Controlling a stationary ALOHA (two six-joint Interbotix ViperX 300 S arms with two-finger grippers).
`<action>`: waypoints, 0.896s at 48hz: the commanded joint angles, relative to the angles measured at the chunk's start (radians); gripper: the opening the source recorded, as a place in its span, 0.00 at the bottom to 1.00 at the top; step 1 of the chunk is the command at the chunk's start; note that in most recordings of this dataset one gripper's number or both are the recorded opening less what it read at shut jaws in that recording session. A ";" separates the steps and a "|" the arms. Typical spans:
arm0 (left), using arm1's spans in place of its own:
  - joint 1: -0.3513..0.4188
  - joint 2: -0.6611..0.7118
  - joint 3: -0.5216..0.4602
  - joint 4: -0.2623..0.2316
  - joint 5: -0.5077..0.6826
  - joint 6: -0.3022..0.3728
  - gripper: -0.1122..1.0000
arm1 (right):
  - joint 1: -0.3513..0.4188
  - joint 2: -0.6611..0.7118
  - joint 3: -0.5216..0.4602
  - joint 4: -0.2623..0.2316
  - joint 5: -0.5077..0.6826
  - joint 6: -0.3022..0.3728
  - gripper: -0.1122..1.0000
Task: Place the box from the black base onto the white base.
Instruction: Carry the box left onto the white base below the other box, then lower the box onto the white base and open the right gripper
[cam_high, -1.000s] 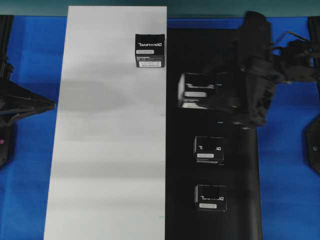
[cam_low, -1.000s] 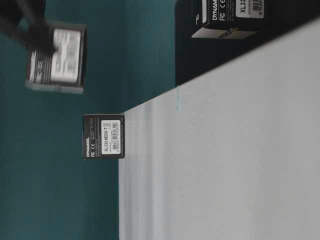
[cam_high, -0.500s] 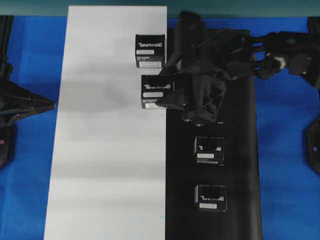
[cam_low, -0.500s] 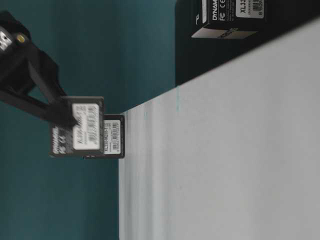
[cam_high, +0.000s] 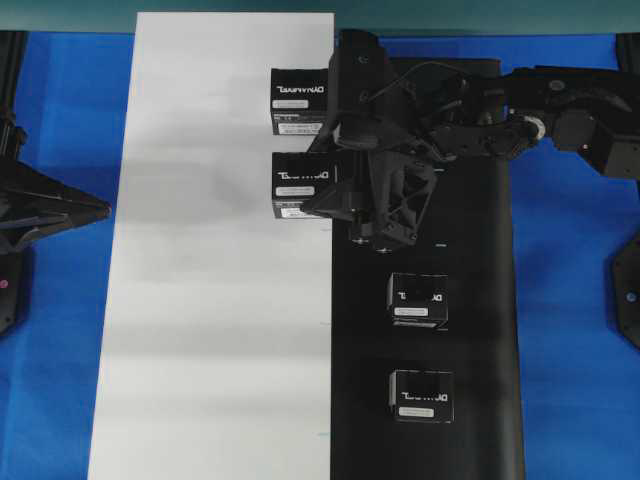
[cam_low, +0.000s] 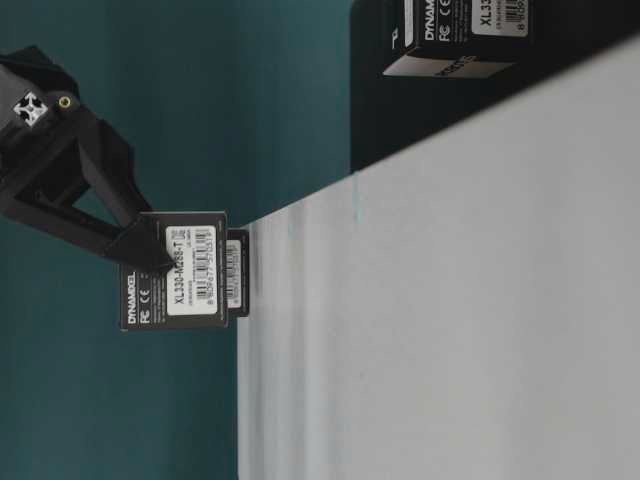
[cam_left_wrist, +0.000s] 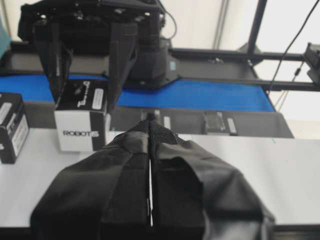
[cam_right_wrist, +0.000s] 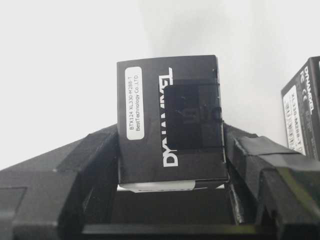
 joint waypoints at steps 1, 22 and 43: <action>-0.002 0.006 -0.026 0.003 -0.005 -0.002 0.06 | 0.005 0.011 -0.005 0.000 -0.018 0.003 0.63; -0.003 0.012 -0.025 0.003 -0.005 -0.002 0.06 | 0.011 0.049 0.014 0.000 -0.041 0.003 0.63; -0.003 0.015 -0.021 0.003 -0.005 -0.002 0.06 | 0.018 0.046 0.038 0.002 -0.049 0.005 0.59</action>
